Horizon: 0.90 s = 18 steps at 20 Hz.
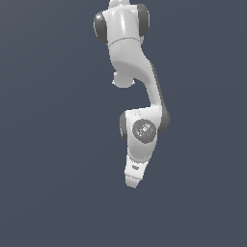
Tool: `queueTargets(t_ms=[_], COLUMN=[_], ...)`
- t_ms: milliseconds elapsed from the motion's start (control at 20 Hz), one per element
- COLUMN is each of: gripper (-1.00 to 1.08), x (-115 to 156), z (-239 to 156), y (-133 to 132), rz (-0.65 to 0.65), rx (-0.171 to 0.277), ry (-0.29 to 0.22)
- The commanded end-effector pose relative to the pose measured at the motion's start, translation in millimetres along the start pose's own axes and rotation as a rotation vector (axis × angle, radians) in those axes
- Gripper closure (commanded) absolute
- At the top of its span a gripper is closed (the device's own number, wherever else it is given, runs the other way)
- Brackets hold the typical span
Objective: Pick up the object and move it to a goal position.
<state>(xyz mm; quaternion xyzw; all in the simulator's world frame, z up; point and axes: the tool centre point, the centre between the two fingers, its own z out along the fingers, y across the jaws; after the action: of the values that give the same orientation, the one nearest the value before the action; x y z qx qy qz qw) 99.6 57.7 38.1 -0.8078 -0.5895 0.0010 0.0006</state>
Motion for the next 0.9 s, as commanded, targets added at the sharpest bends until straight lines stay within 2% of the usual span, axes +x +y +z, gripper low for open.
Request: queueTargets(t_ms=[0, 50, 100, 850], gripper=[-0.92, -0.92, 1.08, 1.08], x=[0.4, 0.5, 0.5, 2.1], z=[-0.5, -0.9, -0.9, -8.5], y=[1.5, 1.6, 1.6, 0.4], rz=[0.000, 0.000, 0.000, 0.000], rx=[-0.002, -0.002, -0.002, -0.002], ry=[0.001, 0.001, 0.001, 0.001])
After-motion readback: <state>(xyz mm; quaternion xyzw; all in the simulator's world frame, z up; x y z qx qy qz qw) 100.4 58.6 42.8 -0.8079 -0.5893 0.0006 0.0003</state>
